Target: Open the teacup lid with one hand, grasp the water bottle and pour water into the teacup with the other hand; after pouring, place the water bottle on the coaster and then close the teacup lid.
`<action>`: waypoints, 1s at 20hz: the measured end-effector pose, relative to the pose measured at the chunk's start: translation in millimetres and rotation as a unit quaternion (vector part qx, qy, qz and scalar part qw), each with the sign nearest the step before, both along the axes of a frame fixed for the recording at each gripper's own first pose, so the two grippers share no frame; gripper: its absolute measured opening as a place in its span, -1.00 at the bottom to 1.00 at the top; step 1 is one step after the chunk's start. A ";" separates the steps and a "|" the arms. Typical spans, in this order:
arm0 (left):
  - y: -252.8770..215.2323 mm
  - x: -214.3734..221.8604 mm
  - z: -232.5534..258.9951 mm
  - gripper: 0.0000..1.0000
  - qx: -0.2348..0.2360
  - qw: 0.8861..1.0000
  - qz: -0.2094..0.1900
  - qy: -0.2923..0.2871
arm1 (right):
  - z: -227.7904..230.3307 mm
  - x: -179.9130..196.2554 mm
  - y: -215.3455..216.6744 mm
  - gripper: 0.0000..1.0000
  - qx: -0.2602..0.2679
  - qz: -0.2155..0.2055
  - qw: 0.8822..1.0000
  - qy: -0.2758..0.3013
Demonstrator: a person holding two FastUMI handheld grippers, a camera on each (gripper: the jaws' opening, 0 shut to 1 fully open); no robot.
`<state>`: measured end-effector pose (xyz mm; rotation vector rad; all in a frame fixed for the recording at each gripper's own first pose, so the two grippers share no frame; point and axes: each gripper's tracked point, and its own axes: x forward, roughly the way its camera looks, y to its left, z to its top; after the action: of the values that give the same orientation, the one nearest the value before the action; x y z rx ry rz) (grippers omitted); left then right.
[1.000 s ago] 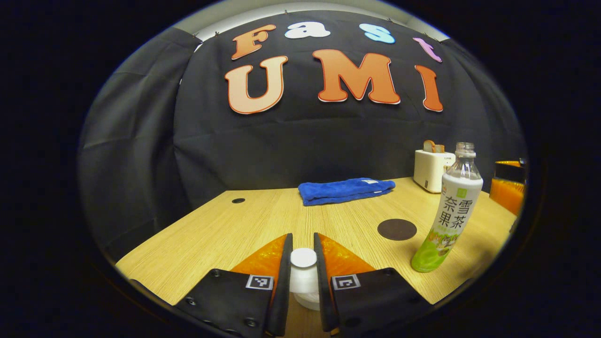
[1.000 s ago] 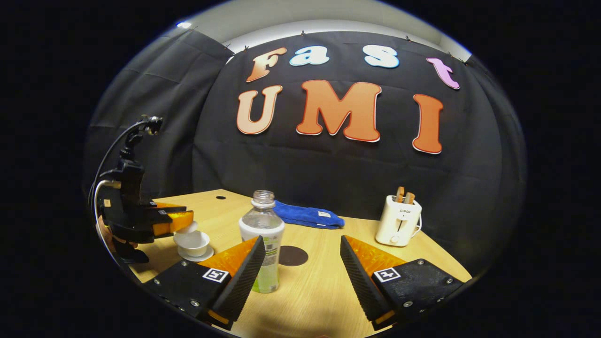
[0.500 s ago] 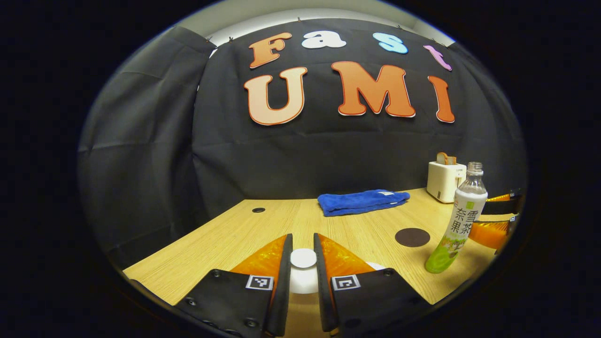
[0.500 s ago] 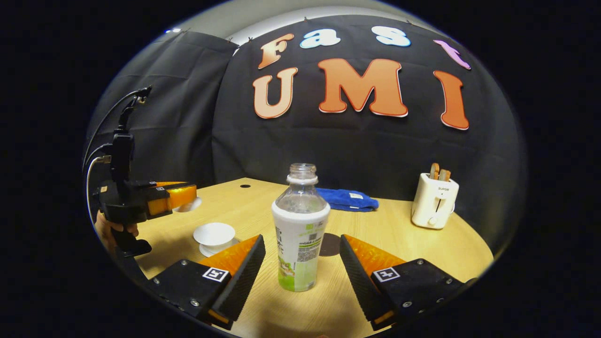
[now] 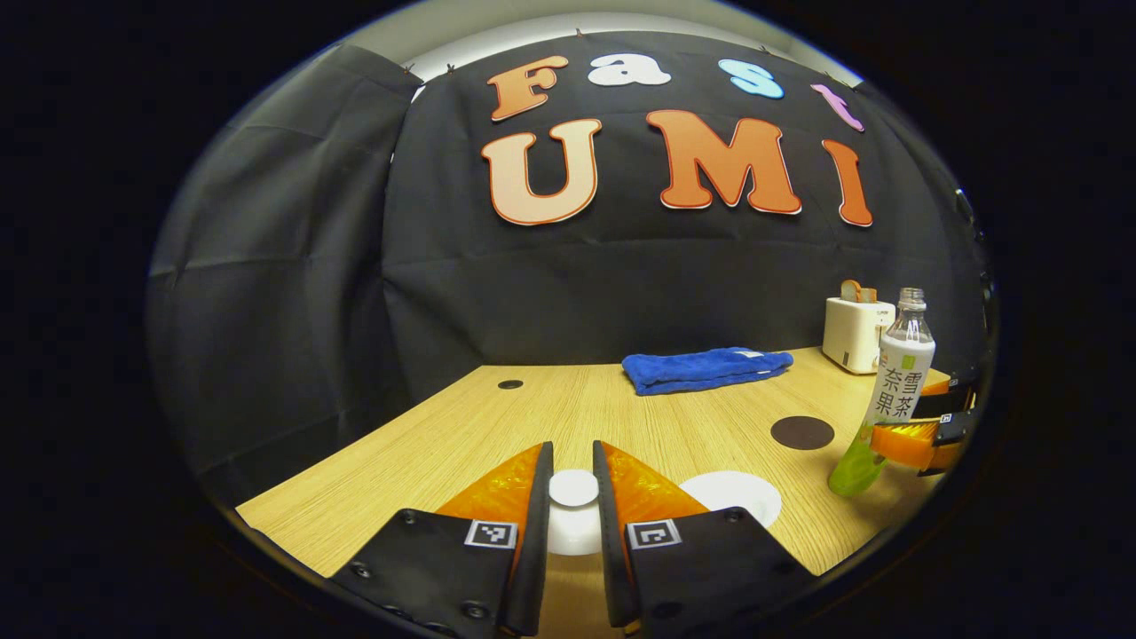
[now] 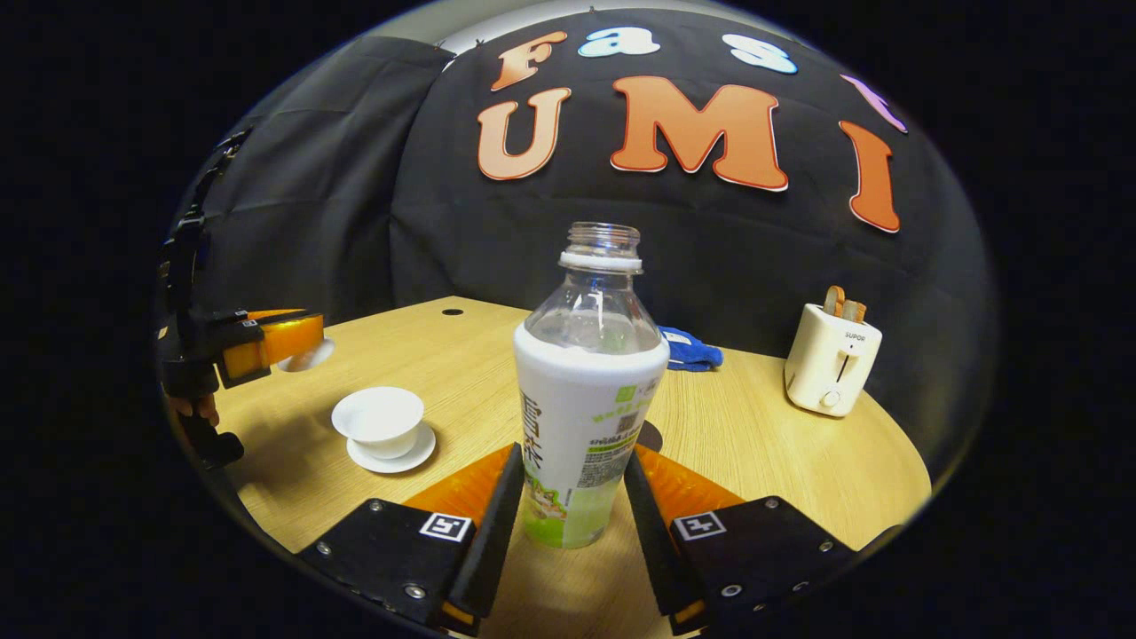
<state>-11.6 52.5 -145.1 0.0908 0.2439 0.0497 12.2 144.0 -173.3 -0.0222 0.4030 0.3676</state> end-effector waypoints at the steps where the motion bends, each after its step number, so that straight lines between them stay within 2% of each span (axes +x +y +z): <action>1: 2.6 -0.5 -0.5 -0.38 -0.001 1.000 0.001 0.001 | -0.8 0.8 0.6 0.32 -0.003 0.000 1.000 0.001; 5: 12.6 -3.4 -4.7 -0.38 -0.004 1.000 0.007 0.003 | 7.6 7.7 -5.2 0.27 -0.040 0.001 0.999 -0.016; 7: 17.4 -2.3 -8.0 -0.38 -0.003 1.000 0.011 0.007 | 10.5 12.1 -6.9 0.18 -0.073 0.002 0.997 -0.030; 8: 20.5 -3.1 -9.6 -0.38 -0.002 1.000 0.014 0.008 | 12.1 14.4 -9.4 0.27 -0.098 0.003 0.994 -0.039; 9: 23.0 -3.3 -10.1 -0.44 -0.003 1.000 0.016 0.009 | 14.5 16.5 -12.5 0.27 -0.125 0.004 0.991 -0.051; 11: 28.3 -5.4 -8.7 -0.38 -0.004 1.000 0.020 0.008 | 17.0 17.0 -16.0 0.27 -0.177 0.010 0.982 -0.072; 13: 31.0 -6.2 -9.2 -0.38 -0.001 1.000 0.022 0.007 | 16.1 14.0 -10.2 0.34 -0.200 0.023 0.976 -0.084; 14: 33.5 -6.8 -9.9 -0.38 0.003 1.000 0.023 0.007 | 18.9 13.8 -7.5 0.26 -0.212 0.031 0.973 -0.087; 17: 39.0 -8.4 -7.9 -0.38 0.009 1.000 0.025 0.004 | 24.3 20.2 -2.5 0.25 -0.270 0.045 0.955 -0.117; 20: 43.2 -11.2 -7.3 -0.37 0.011 1.000 0.025 0.001 | 30.7 22.2 -3.6 0.26 -0.337 0.052 0.927 -0.153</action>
<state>-22.9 95.7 -152.4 0.1064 0.2471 0.1025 34.5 140.4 -142.6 -0.7694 0.2010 0.3095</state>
